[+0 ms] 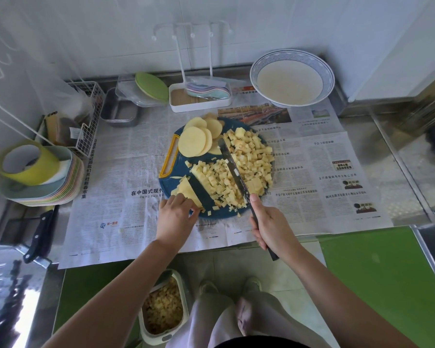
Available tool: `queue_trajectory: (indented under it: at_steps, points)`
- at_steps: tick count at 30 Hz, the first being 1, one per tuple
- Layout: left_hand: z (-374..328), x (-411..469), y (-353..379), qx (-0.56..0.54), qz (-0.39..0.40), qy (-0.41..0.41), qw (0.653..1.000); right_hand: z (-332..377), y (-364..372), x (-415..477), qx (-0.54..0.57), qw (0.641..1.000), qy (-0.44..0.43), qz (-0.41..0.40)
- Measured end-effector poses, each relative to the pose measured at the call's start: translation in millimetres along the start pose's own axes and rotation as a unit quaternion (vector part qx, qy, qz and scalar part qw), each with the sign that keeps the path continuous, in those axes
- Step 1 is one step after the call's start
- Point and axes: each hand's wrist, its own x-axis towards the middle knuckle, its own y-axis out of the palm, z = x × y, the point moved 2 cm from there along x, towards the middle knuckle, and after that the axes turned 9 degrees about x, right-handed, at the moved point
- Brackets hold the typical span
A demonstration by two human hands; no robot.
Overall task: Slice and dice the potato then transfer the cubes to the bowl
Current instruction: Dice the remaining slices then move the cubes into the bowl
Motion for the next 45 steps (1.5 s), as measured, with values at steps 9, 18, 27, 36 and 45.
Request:
queue_trajectory:
  at_steps: [9,18,27,36,45]
  points:
    - [-25,31,-2,-0.04,0.011,0.11,0.993,-2,-6,1,0.021,1.0,-0.001,-0.01]
    - [-45,63,-4,0.032,0.113,0.213,0.97,-6,-11,1,0.034,0.999,-0.003,-0.012]
    - [-45,74,-9,0.082,0.163,0.297,0.937,-8,-16,2,0.053,0.998,-0.001,-0.019]
    - [-44,76,-2,0.117,0.146,0.272,0.944,-4,-13,2,0.054,0.998,0.002,-0.019]
    - [-1,79,-32,0.114,0.217,0.074,0.967,-1,-5,6,0.036,0.999,-0.008,-0.012]
